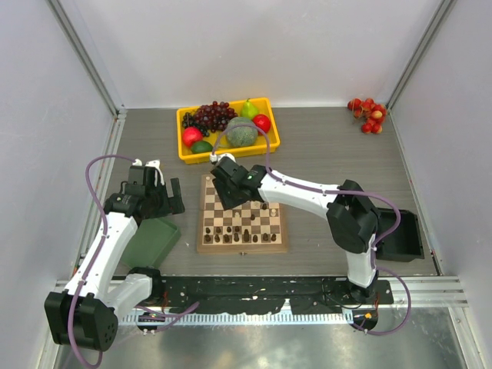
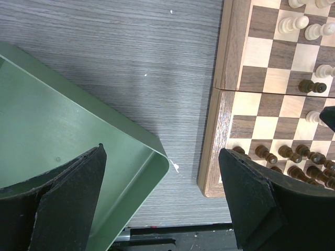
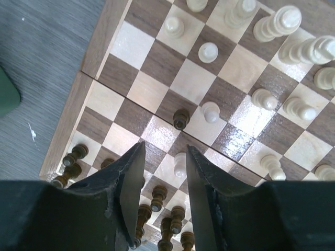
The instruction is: Set up the chess pieces on the board
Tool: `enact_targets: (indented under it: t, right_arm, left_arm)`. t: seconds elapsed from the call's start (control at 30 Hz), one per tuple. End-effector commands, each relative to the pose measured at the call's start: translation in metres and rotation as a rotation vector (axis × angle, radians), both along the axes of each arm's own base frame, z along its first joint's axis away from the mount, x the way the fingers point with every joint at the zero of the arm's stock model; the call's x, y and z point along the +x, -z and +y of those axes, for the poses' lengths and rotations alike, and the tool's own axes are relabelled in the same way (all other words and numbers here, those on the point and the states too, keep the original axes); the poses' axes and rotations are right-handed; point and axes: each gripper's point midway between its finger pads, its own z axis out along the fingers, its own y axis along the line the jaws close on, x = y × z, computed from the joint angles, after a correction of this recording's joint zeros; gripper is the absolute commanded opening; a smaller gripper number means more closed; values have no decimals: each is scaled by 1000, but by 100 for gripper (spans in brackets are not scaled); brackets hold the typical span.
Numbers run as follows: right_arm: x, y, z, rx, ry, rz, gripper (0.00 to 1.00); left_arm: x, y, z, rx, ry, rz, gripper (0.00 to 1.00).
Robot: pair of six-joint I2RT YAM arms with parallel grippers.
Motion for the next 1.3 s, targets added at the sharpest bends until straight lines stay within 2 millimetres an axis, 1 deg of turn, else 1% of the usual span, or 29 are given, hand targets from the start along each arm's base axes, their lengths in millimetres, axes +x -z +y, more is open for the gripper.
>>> enact_targets:
  t: [0.0, 0.1, 0.17, 0.33, 0.4, 0.43, 0.67, 0.8, 0.87, 0.9, 0.93, 1.03, 1.2, 1.27]
  right_arm:
    - [21, -19, 15, 62, 25, -47, 44]
    - [27, -14, 17, 60, 25, -35, 44]
    - [31, -15, 20, 64, 24, -36, 44]
    - [35, -6, 22, 46, 19, -20, 43]
    - [36, 1, 21, 30, 23, -8, 42]
    - [37, 0, 21, 30, 23, -8, 41]
    - [35, 12, 20, 11, 20, 13, 36]
    - [35, 13, 19, 8, 24, 16, 35]
    - [35, 13, 19, 5, 22, 15, 31]
    - [35, 14, 19, 5, 22, 15, 27]
    - [36, 14, 18, 2, 23, 14, 27]
    - [34, 18, 16, -13, 23, 22, 27]
    - [33, 18, 15, -17, 25, 26, 30]
    - [33, 19, 14, -18, 26, 25, 28]
  left_arm:
    - [7, -4, -3, -19, 9, -30, 96]
    - [7, -4, -3, -19, 10, -28, 96]
    - [7, -3, -3, -21, 10, -25, 96]
    - [7, -3, -3, -20, 11, -20, 96]
    - [7, -3, -3, -20, 11, -20, 96]
    - [7, -3, -3, -20, 11, -23, 96]
    - [8, -3, -4, -21, 14, -19, 96]
    - [8, -2, -5, -24, 18, -15, 96]
    - [7, -1, -5, -24, 18, -12, 96]
    - [7, -2, -5, -24, 17, -14, 96]
    - [7, -2, -5, -24, 18, -14, 96]
    - [8, -2, -4, -22, 17, -14, 96]
    - [7, -1, -5, -25, 20, -11, 96]
    - [7, -1, -5, -24, 20, -11, 96]
